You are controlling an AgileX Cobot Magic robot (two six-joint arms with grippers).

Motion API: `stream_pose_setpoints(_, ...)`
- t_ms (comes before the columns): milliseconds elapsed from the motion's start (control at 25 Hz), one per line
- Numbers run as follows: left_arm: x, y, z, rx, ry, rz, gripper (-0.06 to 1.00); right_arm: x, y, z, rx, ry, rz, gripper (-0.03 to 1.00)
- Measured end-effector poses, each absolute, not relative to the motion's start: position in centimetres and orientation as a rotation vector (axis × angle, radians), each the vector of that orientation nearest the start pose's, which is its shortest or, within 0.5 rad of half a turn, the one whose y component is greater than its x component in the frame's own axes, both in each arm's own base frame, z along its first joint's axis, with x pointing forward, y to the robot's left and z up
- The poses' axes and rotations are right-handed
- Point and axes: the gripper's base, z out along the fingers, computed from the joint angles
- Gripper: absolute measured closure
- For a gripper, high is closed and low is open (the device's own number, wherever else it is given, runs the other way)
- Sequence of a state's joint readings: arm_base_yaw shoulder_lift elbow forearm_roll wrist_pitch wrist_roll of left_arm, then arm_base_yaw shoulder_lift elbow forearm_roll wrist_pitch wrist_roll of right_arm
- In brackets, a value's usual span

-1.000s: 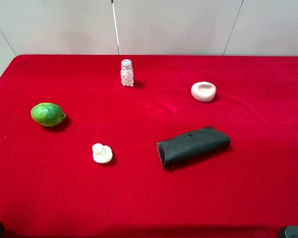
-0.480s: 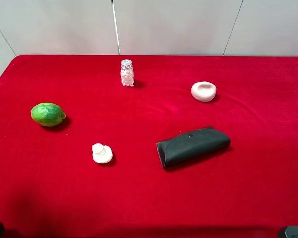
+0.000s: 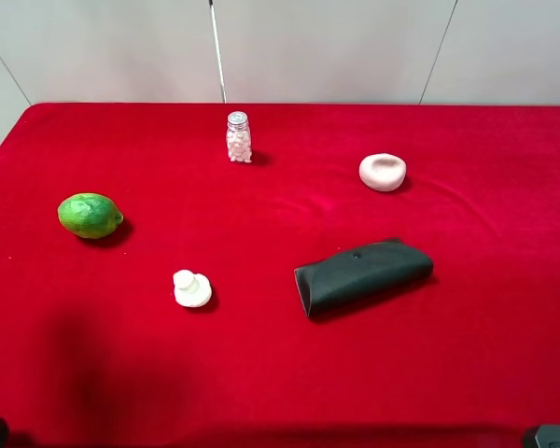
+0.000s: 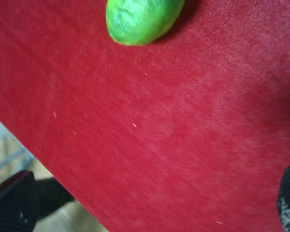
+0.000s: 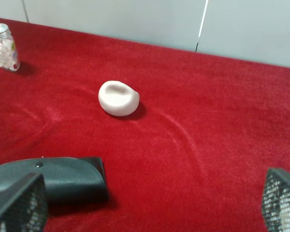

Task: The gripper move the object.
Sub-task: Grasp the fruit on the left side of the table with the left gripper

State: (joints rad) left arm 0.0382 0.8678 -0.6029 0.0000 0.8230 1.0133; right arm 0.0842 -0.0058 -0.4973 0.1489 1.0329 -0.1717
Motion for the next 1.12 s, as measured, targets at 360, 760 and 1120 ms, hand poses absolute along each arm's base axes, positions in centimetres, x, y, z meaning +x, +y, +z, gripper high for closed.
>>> stream_pose_setpoints(360, 18.2, 0.7, 24.2, 1.505, 2.211, 0.438, -0.03, -0.6, 1.1, 27.9, -0.261, 1.990, 0.121, 0.27)
stream_pose_setpoints(760, 21.4, 0.7, 21.8, 1.549, 2.164, 0.464, -0.03, -0.6, 1.1, 27.9, -0.261, 1.990, 0.121, 0.27)
stream_pose_setpoints(1120, 23.6, 0.1, 19.0, 1.684, 2.130, 0.435, -0.02, -0.6, 1.1, 27.9, -0.261, 1.990, 0.121, 0.27)
